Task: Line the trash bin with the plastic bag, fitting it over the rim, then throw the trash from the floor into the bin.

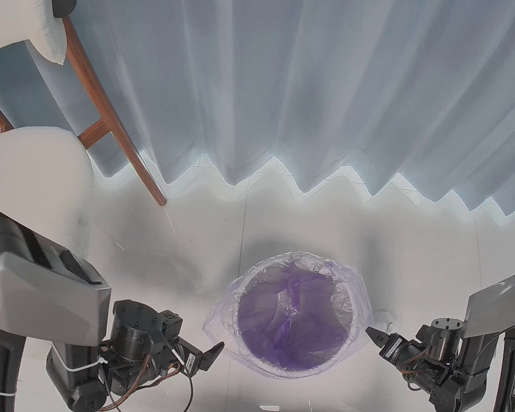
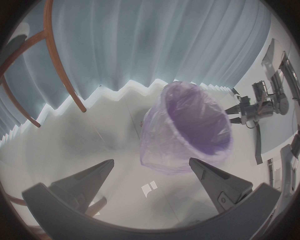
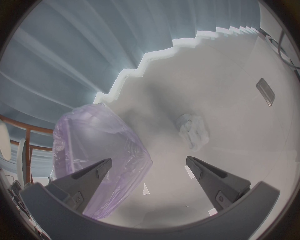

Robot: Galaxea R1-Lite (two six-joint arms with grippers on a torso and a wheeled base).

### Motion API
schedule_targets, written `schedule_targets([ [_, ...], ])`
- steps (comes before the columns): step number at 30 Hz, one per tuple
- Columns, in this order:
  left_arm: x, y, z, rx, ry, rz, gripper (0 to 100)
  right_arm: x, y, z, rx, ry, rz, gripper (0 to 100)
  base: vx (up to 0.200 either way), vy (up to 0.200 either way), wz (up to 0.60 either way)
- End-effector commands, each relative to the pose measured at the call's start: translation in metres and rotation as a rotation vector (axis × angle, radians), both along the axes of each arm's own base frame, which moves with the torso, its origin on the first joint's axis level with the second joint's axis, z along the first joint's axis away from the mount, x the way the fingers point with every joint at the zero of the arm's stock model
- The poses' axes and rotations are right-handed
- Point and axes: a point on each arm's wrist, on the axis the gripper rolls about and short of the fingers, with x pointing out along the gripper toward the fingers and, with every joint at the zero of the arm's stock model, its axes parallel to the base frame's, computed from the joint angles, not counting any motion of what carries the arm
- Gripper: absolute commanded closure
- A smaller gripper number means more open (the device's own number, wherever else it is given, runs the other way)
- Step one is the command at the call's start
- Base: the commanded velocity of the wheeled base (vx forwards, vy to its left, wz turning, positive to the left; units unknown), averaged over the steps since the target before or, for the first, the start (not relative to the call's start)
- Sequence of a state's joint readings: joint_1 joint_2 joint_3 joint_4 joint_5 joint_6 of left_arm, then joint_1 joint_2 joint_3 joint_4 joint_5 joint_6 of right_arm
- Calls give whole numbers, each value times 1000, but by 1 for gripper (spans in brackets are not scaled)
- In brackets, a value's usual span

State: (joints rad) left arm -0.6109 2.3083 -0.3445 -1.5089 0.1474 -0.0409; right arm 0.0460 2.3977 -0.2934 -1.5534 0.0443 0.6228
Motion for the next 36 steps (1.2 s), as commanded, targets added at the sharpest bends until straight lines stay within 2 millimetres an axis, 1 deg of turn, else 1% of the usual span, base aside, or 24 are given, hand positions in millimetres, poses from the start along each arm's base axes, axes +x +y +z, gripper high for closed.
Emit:
schedule_targets([
  [1, -31, 2, 35, -38, -39, -58, 0, -16, -10, 26, 5, -45, -28, 0, 0, 0, 0],
  [2, -40, 4, 42, -42, -45, -72, 0, -23, -14, 31, 1, -40, -44, 0, 0, 0, 0],
  [5, -60, 12, 60, -67, -68, -96, 0, -33, -26, 40, -5, -47, -81, 0, 0, 0, 0],
  [6, -68, 18, 67, -82, -75, -98, 0, -36, -31, 45, -5, -55, -90, 0, 0, 0, 0],
  [9, -89, 36, 80, -117, -74, -91, 0, -51, -47, 57, -12, -75, -85, 0, 0, 0, 0],
  [10, -92, 37, 85, -137, -87, -95, 0, -55, -51, 59, -20, -76, -80, 0, 0, 0, 0],
  [11, -92, 37, 85, -137, -87, -95, 0, -55, -51, 59, -20, -76, -80, 0, 0, 0, 0],
  [12, -98, 40, 103, -242, -126, -127, 0, -67, -63, 63, -61, -78, -58, 0, 0, 0, 0],
  [13, -101, 41, 110, -282, -138, -152, 0, -72, -68, 65, -84, -81, -48, 0, 0, 0, 0],
  [15, -103, 42, 113, -307, -141, -177, 0, -75, -76, 64, -125, -80, -34, 0, 0, 0, 0],
  [16, -104, 42, 114, -314, -139, -182, 0, -74, -78, 63, -147, -78, -28, 0, 0, 0, 0],
  [19, -107, 39, 114, -332, -123, -193, 0, -71, -79, 59, -166, -67, -14, 0, -200, 0, 0],
  [21, -109, 37, 114, -340, -119, -197, 0, -59, -78, 52, -188, -68, 21, 0, -200, 0, 0],
  [23, -109, 37, 115, -341, -125, -188, 0, -52, -76, 45, -188, -57, 42, 0, -200, 0, 0],
  [24, -110, 37, 116, -345, -133, -183, 0, -44, -75, 40, -193, -52, 56, 0, -200, 0, 0],
  [27, -112, 41, 122, -363, -162, -169, 0, -24, -72, 34, -206, -54, 87, 0, -200, 0, 0],
  [28, -111, 41, 123, -363, -164, -164, 0, -21, -71, 33, -206, -49, 89, 0, -200, 0, 0],
  [31, -110, 45, 124, -365, -178, -128, 0, 1, -63, 28, -207, 8, 101, 0, -200, 0, 0],
  [32, -109, 46, 125, -365, -181, -121, 0, 9, -61, 28, -211, 15, 104, 0, 0, 0, 0],
  [33, -108, 47, 125, -367, -184, -115, 0, 14, -60, 28, -214, 22, 104, 0, 0, 0, 0],
  [36, -105, 53, 127, -373, -197, -81, 0, 42, -61, 17, -256, 51, 83, 0, 0, 0, 0],
])
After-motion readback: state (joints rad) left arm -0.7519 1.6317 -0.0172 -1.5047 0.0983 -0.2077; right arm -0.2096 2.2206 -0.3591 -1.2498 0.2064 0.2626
